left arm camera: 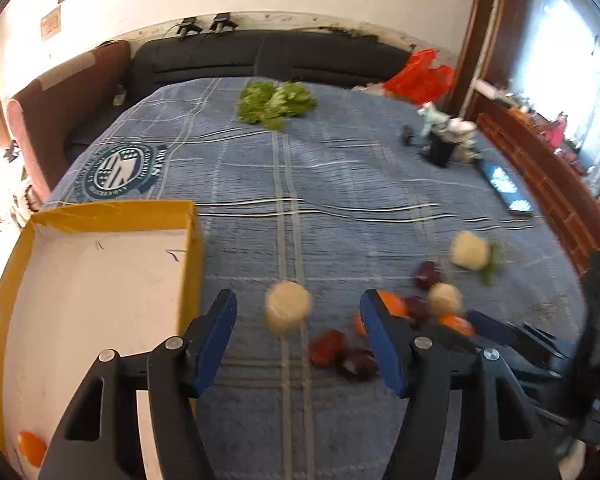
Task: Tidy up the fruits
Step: 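Grasp the white cylindrical piece with the left tool while the right tool grasps an orange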
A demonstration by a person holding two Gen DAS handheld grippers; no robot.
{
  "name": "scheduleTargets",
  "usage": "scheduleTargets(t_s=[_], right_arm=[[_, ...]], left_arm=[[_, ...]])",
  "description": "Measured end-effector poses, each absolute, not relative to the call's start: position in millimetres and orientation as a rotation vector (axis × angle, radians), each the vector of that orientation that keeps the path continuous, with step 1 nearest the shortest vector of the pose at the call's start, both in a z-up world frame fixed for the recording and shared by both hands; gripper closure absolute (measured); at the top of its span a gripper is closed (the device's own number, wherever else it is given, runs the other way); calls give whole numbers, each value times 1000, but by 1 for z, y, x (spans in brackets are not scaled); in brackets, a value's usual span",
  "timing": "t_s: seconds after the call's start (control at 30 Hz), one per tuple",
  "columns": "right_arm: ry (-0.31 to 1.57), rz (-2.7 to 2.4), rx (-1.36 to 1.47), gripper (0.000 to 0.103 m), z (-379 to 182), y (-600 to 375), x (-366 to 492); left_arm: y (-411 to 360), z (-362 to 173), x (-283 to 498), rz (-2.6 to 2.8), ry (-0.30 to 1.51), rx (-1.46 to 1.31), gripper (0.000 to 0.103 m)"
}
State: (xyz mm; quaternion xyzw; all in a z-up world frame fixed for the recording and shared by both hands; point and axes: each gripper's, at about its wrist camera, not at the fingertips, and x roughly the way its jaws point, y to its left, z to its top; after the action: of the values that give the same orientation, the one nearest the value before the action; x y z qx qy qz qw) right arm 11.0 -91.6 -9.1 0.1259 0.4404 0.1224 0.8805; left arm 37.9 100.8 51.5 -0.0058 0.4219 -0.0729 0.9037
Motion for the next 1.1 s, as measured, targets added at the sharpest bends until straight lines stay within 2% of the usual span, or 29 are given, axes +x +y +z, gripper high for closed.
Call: scheduleTargets(t_s=[0.13, 0.23, 0.33, 0.37, 0.4, 0.47, 0.6, 0.77, 1.1], right_arm=[[912, 258, 268, 45, -9, -93, 10], [911, 258, 272, 46, -9, -93, 10], [910, 257, 272, 46, -9, -93, 10], [910, 257, 272, 46, -9, -93, 10], [909, 256, 271, 46, -9, -94, 10], [906, 252, 270, 47, -8, -93, 9], [897, 263, 262, 63, -6, -90, 6], [876, 274, 235, 64, -2, -85, 0], [842, 320, 352, 64, 17, -100, -20]], left_arm=[[99, 37, 57, -120, 910, 41, 40], [90, 32, 62, -116, 919, 91, 43], [82, 25, 65, -130, 956, 134, 62], [81, 21, 67, -127, 973, 146, 72], [80, 17, 69, -125, 998, 154, 76], [81, 16, 70, -124, 1004, 151, 76], [84, 18, 65, -121, 994, 131, 76], [89, 29, 52, -130, 966, 84, 76], [129, 67, -2, -171, 889, -77, 76]])
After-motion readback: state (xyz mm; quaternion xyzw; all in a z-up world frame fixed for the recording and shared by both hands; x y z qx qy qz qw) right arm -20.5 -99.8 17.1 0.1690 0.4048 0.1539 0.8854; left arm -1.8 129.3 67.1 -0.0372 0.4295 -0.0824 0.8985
